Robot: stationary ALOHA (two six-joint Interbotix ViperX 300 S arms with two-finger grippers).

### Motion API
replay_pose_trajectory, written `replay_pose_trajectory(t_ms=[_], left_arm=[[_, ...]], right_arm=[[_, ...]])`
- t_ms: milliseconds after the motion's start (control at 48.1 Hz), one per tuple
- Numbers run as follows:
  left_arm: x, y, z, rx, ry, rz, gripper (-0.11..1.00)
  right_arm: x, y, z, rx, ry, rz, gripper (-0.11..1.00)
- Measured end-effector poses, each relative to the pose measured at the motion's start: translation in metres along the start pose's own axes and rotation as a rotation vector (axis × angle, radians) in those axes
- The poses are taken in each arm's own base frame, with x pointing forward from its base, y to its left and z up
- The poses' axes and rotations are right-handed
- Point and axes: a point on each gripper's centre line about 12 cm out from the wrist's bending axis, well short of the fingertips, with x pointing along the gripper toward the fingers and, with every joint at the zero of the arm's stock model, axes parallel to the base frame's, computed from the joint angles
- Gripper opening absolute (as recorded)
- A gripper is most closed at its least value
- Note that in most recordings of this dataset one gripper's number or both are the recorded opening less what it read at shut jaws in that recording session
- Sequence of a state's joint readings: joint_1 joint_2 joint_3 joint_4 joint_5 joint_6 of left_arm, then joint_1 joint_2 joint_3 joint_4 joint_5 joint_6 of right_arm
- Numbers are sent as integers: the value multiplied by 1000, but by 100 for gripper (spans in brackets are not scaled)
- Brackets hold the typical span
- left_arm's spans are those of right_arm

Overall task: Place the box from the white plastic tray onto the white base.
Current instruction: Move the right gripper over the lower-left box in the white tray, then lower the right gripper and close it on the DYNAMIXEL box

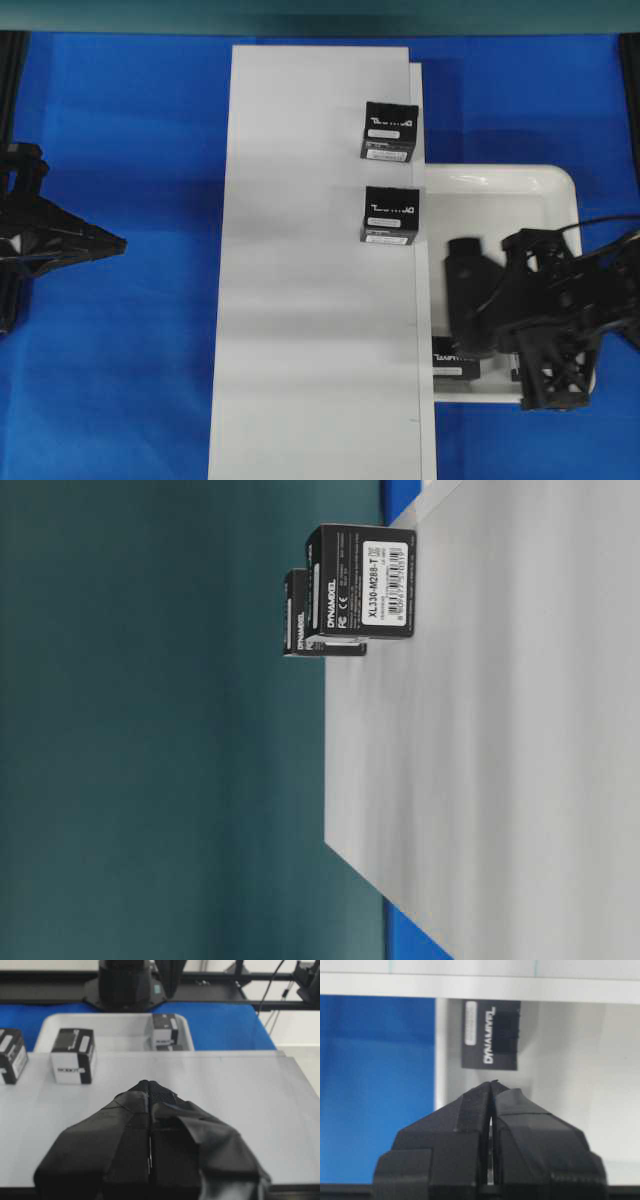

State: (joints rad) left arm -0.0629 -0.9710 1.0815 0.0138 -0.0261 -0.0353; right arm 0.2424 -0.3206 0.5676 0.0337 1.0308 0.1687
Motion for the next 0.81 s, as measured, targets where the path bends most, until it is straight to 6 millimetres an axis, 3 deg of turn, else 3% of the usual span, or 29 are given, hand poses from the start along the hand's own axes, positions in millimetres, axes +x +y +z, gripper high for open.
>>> replay_pose_trajectory(t_ms=[249,395,478,602,685,748,810], left_arm=[[-1,0,0,-12,5,-1,-7],[-1,0,1,-21,0,-1,-7],[-1,0,1,-23,0,-1,-7],[-1,0,1,-24,0,-1,-7],[-1,0,1,-24,0,-1,-7],[-1,0,1,-24,0,-1,-7],[-1,0,1,-24,0,-1,-7]], right_arm=[[26,3,6,-16,77,-23,4],[31,4,10,-14,43,-14,14],[36,5,10,-5,22,0,31],[43,4,6,41,10,21,70],[50,4,1,60,18,22,90],[55,3,-3,66,27,20,98],[59,2,-5,73,26,19,100]])
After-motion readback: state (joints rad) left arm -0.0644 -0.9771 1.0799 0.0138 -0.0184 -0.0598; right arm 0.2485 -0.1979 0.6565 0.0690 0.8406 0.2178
